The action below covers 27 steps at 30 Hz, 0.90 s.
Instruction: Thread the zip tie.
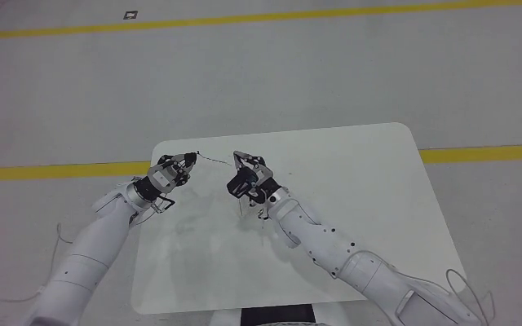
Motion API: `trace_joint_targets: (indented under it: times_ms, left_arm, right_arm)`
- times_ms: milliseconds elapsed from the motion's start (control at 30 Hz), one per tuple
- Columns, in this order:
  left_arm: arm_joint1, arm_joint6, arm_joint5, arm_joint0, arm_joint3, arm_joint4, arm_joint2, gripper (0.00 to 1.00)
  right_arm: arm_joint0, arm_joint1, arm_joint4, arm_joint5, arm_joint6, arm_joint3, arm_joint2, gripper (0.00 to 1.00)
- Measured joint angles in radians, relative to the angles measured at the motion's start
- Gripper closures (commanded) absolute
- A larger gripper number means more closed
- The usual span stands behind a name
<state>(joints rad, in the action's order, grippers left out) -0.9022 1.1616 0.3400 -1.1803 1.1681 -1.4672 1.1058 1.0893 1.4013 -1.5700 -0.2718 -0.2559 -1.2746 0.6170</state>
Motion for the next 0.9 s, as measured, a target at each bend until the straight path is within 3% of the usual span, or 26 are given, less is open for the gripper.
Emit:
trace_joint_targets:
  times_ms: [133,167,200,233,733,900]
  left_arm:
    - [0.0,0.0,0.0,0.0,0.0,0.0,0.0,1.0]
    - [0.0,0.0,0.0,0.0,0.0,0.0,0.0,1.0]
    - [0.0,0.0,0.0,0.0,0.0,0.0,0.0,1.0]
    - [0.0,0.0,0.0,0.0,0.0,0.0,0.0,1.0]
    - [0.0,0.0,0.0,0.0,0.0,0.0,0.0,1.0]
    - [0.001,-0.011,0.0,-0.014,0.042,0.016,-0.001,1.0]
  right_arm:
    - [0.032,-0.015,0.0,-0.009,0.018,-0.02,0.047,1.0]
    - [0.039,-0.019,0.0,-0.01,0.021,-0.027,0.058,0.85]
    - [0.048,-0.024,0.0,-0.01,0.025,-0.036,0.072,0.27]
    - [0.053,-0.028,0.0,-0.009,0.029,-0.043,0.08,0.0]
    - [0.064,-0.037,0.004,-0.01,0.035,-0.065,0.098,0.0]
    - [0.093,-0.043,0.015,0.001,0.019,-0.089,0.15,0.0]
